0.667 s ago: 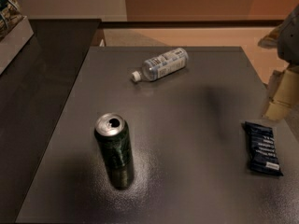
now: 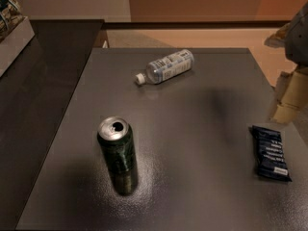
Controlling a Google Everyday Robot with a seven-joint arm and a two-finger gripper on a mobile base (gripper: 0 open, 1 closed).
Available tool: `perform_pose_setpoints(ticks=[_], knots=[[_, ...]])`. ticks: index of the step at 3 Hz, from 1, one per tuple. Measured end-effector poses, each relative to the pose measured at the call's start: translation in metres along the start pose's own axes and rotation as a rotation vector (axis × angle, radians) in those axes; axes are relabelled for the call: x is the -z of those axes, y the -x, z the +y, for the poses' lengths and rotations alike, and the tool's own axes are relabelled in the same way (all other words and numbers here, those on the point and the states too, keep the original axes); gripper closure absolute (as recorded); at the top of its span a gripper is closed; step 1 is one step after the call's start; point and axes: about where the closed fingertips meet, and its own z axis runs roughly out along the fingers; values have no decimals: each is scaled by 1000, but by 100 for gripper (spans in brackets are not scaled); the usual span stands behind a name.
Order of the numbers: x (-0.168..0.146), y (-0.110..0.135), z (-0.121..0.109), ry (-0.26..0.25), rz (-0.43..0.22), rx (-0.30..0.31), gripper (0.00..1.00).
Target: Move blue plastic bottle near green can
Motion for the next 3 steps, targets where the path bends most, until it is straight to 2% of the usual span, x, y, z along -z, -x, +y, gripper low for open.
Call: perform_pose_setpoints(ticks=[3], knots=[[-36, 62, -48, -8, -151, 286, 0]])
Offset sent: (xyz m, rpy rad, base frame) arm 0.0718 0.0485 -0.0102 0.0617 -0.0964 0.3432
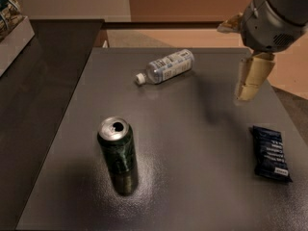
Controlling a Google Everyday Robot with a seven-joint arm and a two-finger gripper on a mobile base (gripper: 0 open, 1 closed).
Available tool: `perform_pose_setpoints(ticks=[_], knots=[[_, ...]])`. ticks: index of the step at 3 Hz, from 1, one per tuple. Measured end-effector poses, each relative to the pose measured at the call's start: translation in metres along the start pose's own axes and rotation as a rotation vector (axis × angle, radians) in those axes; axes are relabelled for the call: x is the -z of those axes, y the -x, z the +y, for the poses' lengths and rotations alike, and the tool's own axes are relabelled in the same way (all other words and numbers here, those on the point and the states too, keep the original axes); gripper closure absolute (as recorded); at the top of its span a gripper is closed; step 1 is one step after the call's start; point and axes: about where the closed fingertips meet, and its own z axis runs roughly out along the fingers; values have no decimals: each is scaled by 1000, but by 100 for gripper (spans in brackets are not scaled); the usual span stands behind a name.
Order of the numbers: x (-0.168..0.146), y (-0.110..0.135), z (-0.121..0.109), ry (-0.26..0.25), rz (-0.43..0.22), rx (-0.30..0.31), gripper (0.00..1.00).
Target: Move blue plastic bottle near green can
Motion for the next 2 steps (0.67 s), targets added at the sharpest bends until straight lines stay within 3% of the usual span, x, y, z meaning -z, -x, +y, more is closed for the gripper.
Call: perform_pose_setpoints(ticks=[2], knots=[[-38, 32, -51, 39, -28, 146, 0]])
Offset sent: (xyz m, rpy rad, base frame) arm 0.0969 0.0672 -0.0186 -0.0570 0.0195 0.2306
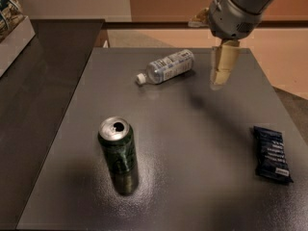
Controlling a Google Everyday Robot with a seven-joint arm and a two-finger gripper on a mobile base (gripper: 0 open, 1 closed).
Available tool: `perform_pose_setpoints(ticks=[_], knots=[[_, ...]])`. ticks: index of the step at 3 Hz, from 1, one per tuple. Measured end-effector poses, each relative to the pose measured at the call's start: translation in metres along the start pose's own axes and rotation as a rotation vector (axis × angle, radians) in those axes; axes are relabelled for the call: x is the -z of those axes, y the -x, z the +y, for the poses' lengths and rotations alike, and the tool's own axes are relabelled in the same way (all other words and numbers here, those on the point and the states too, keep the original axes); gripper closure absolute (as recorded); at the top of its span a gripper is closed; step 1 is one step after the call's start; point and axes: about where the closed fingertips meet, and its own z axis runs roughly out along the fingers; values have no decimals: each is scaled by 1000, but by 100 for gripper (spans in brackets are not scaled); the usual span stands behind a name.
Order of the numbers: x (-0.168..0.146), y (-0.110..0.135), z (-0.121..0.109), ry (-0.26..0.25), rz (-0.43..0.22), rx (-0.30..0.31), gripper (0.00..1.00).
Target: Move blue plastic bottle near green can
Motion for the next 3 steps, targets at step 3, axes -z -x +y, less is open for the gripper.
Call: perform_pose_setpoints(ticks=[3], knots=[[-70, 16, -69, 69, 60, 123, 0]])
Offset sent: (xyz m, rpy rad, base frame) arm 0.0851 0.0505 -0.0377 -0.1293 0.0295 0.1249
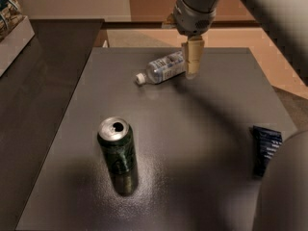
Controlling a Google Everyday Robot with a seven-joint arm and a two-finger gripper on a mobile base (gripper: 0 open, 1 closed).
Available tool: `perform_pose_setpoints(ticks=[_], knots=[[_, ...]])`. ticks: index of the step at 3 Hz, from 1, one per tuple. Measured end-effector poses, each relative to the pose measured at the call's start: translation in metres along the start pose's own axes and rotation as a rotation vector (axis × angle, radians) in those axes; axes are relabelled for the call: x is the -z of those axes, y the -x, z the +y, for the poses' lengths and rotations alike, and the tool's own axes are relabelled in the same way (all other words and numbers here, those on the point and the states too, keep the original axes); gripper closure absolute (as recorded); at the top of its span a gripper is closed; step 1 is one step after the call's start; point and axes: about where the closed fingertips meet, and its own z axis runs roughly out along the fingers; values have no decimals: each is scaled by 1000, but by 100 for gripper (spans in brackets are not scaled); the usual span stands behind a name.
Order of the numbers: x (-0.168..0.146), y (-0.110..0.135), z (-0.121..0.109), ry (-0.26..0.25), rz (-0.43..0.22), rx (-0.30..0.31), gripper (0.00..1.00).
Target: Move blue plastic bottle near green can
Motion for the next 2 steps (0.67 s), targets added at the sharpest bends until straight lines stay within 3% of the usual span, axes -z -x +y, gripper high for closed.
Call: perform_pose_setpoints(ticks=[2], knots=[[-36, -1, -26, 55, 63, 34, 0]])
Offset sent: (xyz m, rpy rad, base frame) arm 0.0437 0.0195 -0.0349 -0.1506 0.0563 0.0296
